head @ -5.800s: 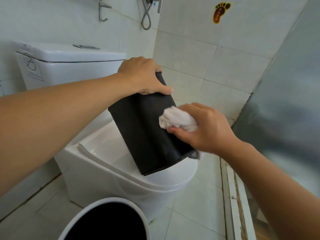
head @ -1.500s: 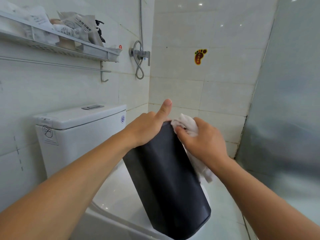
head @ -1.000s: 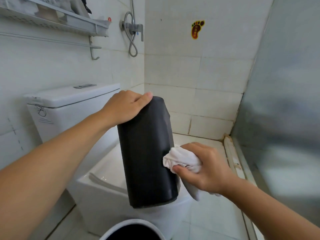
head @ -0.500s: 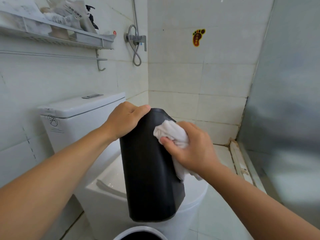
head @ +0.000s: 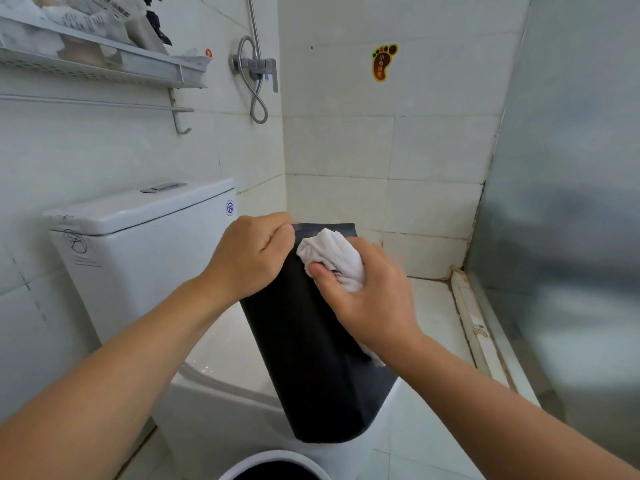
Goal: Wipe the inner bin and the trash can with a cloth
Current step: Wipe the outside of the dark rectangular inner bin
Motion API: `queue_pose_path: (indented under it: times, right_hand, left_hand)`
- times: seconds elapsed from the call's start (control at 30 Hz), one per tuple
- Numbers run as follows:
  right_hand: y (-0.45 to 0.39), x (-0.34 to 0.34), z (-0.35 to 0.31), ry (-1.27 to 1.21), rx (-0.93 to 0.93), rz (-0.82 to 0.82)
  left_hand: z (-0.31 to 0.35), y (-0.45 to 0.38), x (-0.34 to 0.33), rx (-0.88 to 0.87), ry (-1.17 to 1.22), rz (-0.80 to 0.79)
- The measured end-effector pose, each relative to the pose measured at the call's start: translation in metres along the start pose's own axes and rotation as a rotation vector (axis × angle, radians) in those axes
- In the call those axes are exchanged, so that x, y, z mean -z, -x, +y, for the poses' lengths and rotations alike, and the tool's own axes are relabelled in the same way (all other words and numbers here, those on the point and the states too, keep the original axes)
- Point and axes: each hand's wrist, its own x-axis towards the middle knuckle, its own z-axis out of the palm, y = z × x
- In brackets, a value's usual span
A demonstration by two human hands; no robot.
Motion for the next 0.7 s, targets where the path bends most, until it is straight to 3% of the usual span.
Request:
queue_pose_path:
  times: [0.2,0.37,0.5,0.6,0.7]
  right_hand:
    - [0.025,-0.002,0.001,0.149,0.273,0.009]
    - [0.02,-0.006,-0.004,0.194,0.266,-0.015]
    - [0.003,-0.006,0.01,0.197,0.086,-0.057]
    - [-0.018,-0.003,0.037,0.151,-0.213,-0.054]
    - [-0.023,0.0,0.05,0.112,-0.322,0.001]
  left_hand:
    - [0.009,-0.005,0.005,0.049,0.058,-0.098]
    - [0.008,-0.003,0.008,0.086,0.148,-0.155]
    - [0.001,0.011,-0.006,-0.019,0.11,-0.092]
    - [0.001,0.012,-0.011,0.023,0.081,-0.086]
    - [0.006,0.009,-0.012,0.057,0.076,-0.119]
